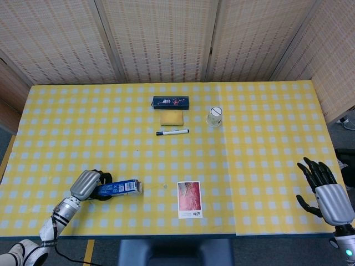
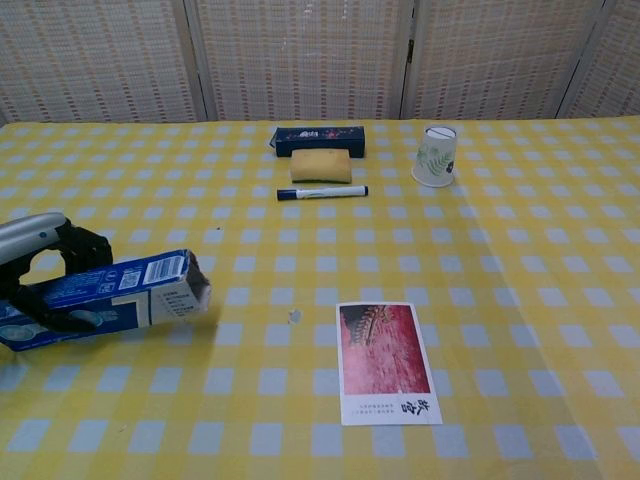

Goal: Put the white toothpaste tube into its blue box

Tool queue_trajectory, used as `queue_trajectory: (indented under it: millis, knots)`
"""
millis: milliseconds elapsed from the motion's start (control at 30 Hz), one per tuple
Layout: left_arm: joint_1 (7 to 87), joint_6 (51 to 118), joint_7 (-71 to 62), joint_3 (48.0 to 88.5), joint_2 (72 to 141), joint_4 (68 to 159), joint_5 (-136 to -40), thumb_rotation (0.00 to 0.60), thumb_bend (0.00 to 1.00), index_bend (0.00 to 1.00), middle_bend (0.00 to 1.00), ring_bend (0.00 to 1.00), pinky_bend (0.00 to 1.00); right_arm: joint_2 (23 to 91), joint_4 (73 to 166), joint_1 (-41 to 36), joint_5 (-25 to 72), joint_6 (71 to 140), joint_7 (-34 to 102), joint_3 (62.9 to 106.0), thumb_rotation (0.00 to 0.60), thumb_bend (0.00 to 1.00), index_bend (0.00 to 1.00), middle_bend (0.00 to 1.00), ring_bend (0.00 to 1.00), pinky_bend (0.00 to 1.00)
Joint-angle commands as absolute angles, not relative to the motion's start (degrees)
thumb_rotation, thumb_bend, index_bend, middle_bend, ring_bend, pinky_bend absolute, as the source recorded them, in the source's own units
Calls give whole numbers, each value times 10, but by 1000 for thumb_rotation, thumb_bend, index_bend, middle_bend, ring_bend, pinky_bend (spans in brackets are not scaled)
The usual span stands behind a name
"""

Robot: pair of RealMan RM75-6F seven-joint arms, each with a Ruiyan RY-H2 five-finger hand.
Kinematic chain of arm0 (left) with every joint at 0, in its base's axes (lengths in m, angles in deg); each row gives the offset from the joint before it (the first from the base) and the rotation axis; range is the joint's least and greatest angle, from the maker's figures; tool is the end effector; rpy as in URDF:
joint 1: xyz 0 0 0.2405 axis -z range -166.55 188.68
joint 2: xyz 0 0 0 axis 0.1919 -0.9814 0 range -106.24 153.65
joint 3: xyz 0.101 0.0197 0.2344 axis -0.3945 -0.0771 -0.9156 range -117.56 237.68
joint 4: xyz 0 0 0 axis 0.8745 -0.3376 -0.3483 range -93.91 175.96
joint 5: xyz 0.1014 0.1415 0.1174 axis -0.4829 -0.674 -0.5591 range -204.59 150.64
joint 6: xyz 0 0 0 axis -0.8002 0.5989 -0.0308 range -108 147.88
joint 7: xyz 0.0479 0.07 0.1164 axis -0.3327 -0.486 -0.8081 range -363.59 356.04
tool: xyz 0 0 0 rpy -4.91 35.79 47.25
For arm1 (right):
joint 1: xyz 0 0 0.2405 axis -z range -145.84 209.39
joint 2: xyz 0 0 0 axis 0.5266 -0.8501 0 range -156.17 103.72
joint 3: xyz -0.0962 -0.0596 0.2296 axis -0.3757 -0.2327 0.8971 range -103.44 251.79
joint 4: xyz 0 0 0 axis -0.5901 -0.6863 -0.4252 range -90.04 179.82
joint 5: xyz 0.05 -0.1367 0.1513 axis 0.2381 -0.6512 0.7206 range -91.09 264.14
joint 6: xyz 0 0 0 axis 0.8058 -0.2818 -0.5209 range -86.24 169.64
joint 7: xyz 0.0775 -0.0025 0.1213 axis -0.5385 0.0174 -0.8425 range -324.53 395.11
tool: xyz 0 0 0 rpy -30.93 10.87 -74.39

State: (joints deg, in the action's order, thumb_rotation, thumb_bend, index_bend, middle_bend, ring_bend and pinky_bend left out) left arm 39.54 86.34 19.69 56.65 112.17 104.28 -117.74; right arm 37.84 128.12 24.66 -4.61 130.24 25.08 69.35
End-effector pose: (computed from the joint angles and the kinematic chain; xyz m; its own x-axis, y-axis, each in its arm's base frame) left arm -0.2792 0.2850 0.0034 0.2487 0.3510 0.9027 0.9310 -0.3438 -0.1228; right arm -0.3299 -0.1677 0.1609 0.3912 -0.0644 0.9180 -0.9159 -0.1243 0.3816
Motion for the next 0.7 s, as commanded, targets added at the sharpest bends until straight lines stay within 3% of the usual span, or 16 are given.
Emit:
queue_trajectory:
  millis: [33,167,233,300,400,567,700]
  knots:
    - [399,837,205,554,1123,1046,-1178,600,194,427,485,347,286,366,1304,245,-48,1280,255,693,600,369,0,0,0,0]
    - [401,844,208,558,1126,1043,-1183,600,194,151,203,104,42,361,1306,247,-53,1280,246,695,600,369,0,0,0,0]
    - [399,855,207,564,1121,1052,-1182,600,193,38,97,24,0,360,1305,249,-53,1281,245,698,600,369,0,0,0,0]
    - [397,870,213,569,1111,1069,-1184,600,188,0,38,0,0,359,1305,251,-53,1283,245,700,600,369,0,0,0,0]
    - [390,890,198,571,1083,1099,-1187,600,179,0,14,0,0,358,1306,256,-52,1287,253,703,600,369,0,0,0,0]
    - [326,1003,2,596,1024,1158,-1160,600,163,9,45,0,0,360,1314,275,-42,1315,301,716,600,369,0,0,0,0]
    - [259,1074,-105,592,983,1196,-1129,600,163,29,61,0,0,382,1307,291,-35,1361,361,740,600,369,0,0,0,0]
